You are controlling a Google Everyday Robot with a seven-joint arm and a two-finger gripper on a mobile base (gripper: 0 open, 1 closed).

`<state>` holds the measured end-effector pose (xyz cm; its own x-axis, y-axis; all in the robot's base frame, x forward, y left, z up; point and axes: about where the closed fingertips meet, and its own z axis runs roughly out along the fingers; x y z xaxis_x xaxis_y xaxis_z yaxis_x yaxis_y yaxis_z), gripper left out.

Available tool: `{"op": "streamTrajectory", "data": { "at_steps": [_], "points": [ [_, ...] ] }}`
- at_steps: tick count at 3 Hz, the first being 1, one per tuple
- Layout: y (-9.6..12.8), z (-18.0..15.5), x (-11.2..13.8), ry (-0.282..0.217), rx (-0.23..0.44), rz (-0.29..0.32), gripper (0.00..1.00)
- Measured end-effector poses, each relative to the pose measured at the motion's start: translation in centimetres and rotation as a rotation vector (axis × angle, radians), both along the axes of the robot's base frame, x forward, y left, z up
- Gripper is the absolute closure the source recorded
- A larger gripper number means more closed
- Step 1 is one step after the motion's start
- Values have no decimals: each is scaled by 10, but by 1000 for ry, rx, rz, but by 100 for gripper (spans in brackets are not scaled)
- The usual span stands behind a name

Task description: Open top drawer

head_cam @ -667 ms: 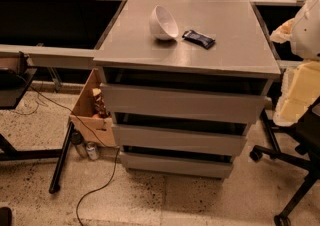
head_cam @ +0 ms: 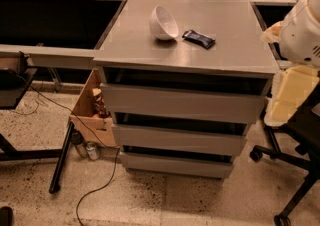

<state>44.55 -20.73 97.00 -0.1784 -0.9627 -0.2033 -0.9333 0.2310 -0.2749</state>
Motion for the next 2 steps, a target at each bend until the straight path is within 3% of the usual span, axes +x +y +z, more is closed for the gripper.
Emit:
{"op": "streamTrajectory", "data": {
  "at_steps": [1, 2],
  "points": [
    [9, -21, 15, -22, -6, 53, 0],
    [18, -60, 39, 4, 15, 109, 0]
  ]
}}
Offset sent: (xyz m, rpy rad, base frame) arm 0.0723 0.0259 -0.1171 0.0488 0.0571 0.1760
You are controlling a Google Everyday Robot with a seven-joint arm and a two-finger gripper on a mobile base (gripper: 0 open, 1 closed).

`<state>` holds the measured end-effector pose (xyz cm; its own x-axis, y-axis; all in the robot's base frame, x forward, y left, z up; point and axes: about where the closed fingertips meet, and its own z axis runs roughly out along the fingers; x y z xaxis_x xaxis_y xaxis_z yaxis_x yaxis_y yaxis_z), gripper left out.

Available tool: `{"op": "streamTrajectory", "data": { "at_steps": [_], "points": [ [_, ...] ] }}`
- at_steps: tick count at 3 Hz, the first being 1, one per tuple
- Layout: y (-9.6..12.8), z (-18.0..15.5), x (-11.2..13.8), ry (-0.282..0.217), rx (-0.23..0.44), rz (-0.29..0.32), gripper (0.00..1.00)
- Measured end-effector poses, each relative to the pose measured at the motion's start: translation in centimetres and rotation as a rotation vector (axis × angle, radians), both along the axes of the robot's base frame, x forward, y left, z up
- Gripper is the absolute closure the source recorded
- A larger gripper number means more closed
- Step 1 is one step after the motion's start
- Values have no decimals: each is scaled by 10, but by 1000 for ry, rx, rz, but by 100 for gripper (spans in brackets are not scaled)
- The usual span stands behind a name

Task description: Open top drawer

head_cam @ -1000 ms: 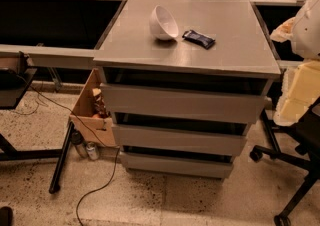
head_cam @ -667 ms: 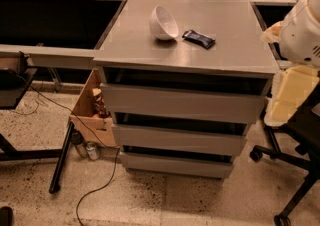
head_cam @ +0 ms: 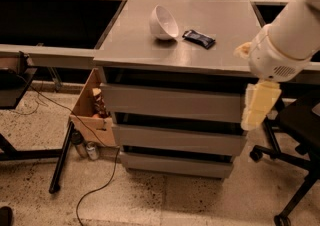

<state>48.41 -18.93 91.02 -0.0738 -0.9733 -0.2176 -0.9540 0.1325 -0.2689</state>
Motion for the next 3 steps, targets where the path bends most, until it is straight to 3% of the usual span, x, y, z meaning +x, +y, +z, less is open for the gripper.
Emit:
{"op": "streamTrajectory", "data": {
  "at_steps": [2, 3],
  "points": [
    [12, -115, 52, 155, 43, 52, 0],
    [14, -159, 73, 198, 55, 37, 0]
  ]
}}
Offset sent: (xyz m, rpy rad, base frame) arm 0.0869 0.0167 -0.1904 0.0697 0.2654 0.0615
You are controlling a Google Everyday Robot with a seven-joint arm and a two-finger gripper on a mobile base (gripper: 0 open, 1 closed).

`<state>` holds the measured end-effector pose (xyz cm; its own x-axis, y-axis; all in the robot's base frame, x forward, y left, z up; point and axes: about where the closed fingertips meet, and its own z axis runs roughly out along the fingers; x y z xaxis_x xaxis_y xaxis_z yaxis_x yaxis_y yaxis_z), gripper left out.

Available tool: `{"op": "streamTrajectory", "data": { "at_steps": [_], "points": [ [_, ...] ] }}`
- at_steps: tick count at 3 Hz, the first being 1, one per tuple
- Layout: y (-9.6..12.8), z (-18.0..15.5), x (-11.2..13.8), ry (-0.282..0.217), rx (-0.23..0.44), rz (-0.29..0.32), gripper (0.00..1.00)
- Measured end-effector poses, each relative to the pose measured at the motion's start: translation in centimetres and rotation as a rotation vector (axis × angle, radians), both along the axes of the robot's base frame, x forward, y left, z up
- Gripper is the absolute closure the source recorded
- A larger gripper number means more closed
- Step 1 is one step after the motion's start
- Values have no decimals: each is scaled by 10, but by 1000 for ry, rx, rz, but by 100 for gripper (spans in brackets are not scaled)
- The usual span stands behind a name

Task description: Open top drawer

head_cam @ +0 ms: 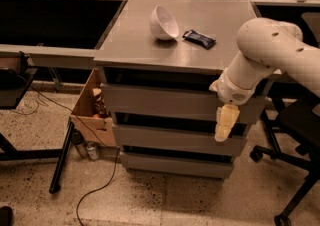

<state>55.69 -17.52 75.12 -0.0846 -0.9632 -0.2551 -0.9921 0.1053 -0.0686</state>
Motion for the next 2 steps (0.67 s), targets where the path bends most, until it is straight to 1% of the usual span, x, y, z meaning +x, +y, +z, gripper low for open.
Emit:
{"op": "streamTrajectory", "data": {
  "at_steps": [1, 2],
  "points": [
    [0, -33, 18, 1, 2, -46, 0],
    [-2, -52, 36, -11, -2, -101, 0]
  ]
}}
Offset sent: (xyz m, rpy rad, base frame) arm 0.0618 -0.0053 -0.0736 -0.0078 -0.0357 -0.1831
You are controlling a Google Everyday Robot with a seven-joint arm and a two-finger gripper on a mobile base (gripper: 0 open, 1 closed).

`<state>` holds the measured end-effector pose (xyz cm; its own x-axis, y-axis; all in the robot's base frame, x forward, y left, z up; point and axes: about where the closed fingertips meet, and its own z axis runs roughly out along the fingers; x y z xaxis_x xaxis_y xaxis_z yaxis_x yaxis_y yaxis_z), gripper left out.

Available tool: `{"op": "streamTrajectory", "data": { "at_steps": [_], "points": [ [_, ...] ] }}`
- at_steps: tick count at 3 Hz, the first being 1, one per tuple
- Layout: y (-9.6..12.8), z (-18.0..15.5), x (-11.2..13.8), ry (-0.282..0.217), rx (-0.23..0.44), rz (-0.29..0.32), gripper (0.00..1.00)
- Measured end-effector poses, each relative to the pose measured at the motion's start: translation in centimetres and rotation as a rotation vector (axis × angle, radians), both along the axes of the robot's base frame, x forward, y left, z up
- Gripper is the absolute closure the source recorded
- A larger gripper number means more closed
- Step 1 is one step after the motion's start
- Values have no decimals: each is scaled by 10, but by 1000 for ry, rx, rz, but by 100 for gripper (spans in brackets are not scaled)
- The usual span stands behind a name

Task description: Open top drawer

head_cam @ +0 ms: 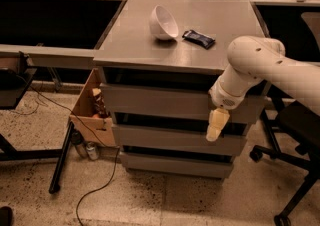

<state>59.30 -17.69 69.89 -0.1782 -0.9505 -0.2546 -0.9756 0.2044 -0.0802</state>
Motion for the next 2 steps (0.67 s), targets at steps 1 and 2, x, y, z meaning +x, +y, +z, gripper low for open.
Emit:
{"op": "streamTrajectory", "data": {
  "at_steps": [1, 2],
  "points": [
    [-3, -8, 16, -41, -12, -79, 0],
    [-4, 1, 42, -133, 7, -199, 0]
  ]
}}
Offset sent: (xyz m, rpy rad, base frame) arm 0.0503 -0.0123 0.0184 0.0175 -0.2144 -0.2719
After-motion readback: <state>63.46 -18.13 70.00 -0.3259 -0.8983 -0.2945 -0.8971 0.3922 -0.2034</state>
